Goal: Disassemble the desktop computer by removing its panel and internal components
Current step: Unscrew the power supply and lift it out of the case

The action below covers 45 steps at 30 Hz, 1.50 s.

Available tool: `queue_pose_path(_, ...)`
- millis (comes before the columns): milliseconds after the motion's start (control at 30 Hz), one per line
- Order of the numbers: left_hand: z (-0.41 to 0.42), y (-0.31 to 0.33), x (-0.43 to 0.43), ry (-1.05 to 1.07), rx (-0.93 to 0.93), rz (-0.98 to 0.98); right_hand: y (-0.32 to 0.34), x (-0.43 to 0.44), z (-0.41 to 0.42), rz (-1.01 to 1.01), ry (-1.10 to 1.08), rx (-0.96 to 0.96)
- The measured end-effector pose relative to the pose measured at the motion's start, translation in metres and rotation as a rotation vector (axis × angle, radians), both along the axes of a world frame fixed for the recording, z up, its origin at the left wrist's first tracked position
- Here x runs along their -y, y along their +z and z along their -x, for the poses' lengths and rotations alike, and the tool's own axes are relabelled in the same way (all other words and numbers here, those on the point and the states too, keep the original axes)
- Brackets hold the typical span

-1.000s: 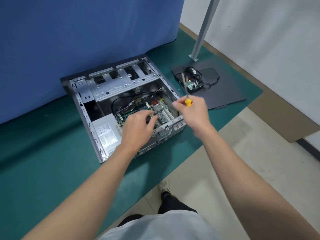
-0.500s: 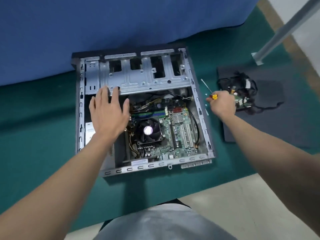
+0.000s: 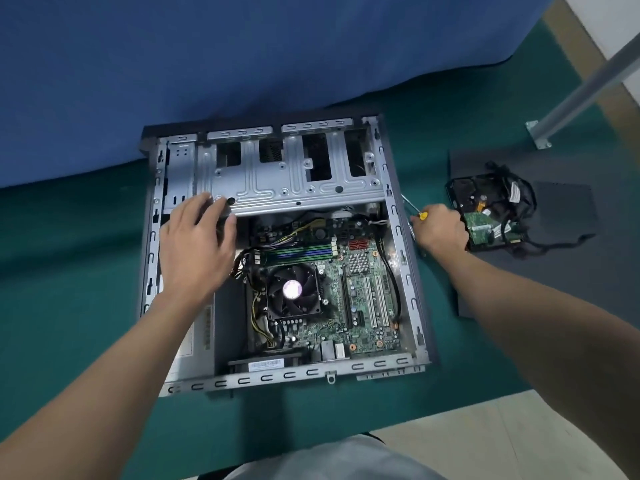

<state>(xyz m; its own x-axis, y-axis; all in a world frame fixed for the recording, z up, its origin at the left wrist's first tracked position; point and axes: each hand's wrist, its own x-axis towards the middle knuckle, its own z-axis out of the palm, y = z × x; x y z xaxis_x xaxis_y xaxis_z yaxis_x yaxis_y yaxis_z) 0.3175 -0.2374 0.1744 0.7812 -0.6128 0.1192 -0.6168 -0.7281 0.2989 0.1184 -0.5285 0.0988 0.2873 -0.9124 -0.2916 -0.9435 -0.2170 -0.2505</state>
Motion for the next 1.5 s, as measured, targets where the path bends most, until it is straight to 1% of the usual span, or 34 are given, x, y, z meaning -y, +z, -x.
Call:
queue_pose_path(200, -0.003, 0.015, -0.004, 0.031, -0.071, 0.091, 0.044, -0.009, 0.008, -0.010, -0.164, 0.159)
queue_pose_path(367, -0.006, 0.026, -0.037, 0.028, -0.138, 0.161, 0.093, -0.055, 0.014, 0.091, -0.193, 0.299)
queue_pose_path(467, 0.000, 0.030, -0.064, -0.010, -0.175, 0.186, 0.121, -0.102, 0.013, 0.141, -0.144, 0.393)
queue_pose_path(567, 0.009, 0.030, -0.095, -0.109, -0.180, 0.146, 0.145, -0.164, 0.008, 0.162, -0.110, 0.467)
queue_pose_path(700, 0.024, 0.020, -0.140, -0.184, -0.205, 0.117, 0.157, -0.261, 0.001, 0.052, -0.065, 0.589)
queue_pose_path(800, 0.035, 0.011, -0.169, -0.203, -0.334, 0.175, 0.151, -0.331, -0.002, -0.063, -0.033, 0.681)
queue_pose_path(867, 0.042, 0.006, -0.185, -0.178, -0.437, 0.243, 0.142, -0.372, -0.003, -0.156, -0.039, 0.739)
queue_pose_path(933, 0.048, 0.000, -0.195, -0.079, -0.571, 0.314, 0.130, -0.406, -0.003, -0.222, -0.046, 0.791)
queue_pose_path(1033, 0.055, -0.010, -0.206, 0.079, -0.808, 0.335, 0.105, -0.446, 0.002, -0.303, -0.012, 0.837)
queue_pose_path(1100, 0.059, -0.018, -0.211, 0.160, -0.954, 0.371, 0.086, -0.463, 0.008, -0.363, -0.024, 0.829)
queue_pose_path(1200, 0.060, -0.028, -0.214, 0.351, -1.161, 0.452, 0.060, -0.477, 0.016, -0.446, -0.083, 0.807)
queue_pose_path(1300, 0.059, -0.040, -0.216, 0.465, -1.362, 0.450, 0.039, -0.483, 0.018, -0.545, -0.143, 0.763)
queue_pose_path(1367, 0.061, -0.043, -0.216, 0.465, -1.445, 0.417, 0.027, -0.486, 0.016, -0.618, -0.170, 0.705)
queue_pose_path(1500, 0.061, -0.051, -0.210, 0.478, -1.504, 0.403, 0.006, -0.490, 0.009, -0.705, -0.272, 0.640)
